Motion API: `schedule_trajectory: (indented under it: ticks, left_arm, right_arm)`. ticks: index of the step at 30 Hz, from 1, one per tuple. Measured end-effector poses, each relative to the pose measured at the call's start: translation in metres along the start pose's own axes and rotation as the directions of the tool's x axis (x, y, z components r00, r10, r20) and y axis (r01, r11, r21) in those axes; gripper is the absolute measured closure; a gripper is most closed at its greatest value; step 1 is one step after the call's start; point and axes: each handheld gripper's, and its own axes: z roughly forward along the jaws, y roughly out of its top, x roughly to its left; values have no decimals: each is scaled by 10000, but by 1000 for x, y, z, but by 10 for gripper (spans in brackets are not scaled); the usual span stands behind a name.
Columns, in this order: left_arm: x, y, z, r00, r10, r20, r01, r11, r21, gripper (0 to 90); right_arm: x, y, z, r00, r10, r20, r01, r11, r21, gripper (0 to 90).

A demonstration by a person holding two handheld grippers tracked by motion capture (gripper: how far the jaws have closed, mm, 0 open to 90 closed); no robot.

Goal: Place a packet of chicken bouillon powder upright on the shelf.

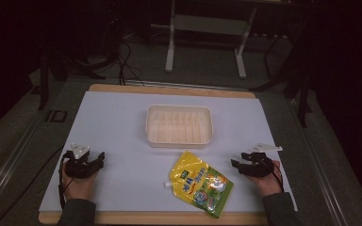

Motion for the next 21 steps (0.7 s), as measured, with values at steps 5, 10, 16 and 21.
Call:
schedule_trajectory:
  ticks: [5, 10, 16, 21]
  left_arm:
    - [-1, 0, 0, 10000, 35, 36, -35, 10000, -39, 404]
    - [-1, 0, 0, 10000, 85, 22, -85, 10000, -35, 401]
    - [-1, 0, 0, 9999, 127, 13, -127, 9999, 15, 401]
    - [-1, 0, 1, 9999, 135, 26, -135, 9999, 15, 401]
  right_arm:
    - [3, 12, -5, 9978, -498, -440, 504, 9986, 130, 405]
    - [6, 23, -6, 9941, -833, -695, 854, 9960, 274, 394]
    - [13, 37, -3, 9867, -1221, -1074, 1259, 9916, 291, 389]
    - [18, 44, 2, 9805, -1293, -1479, 1329, 9910, 149, 386]
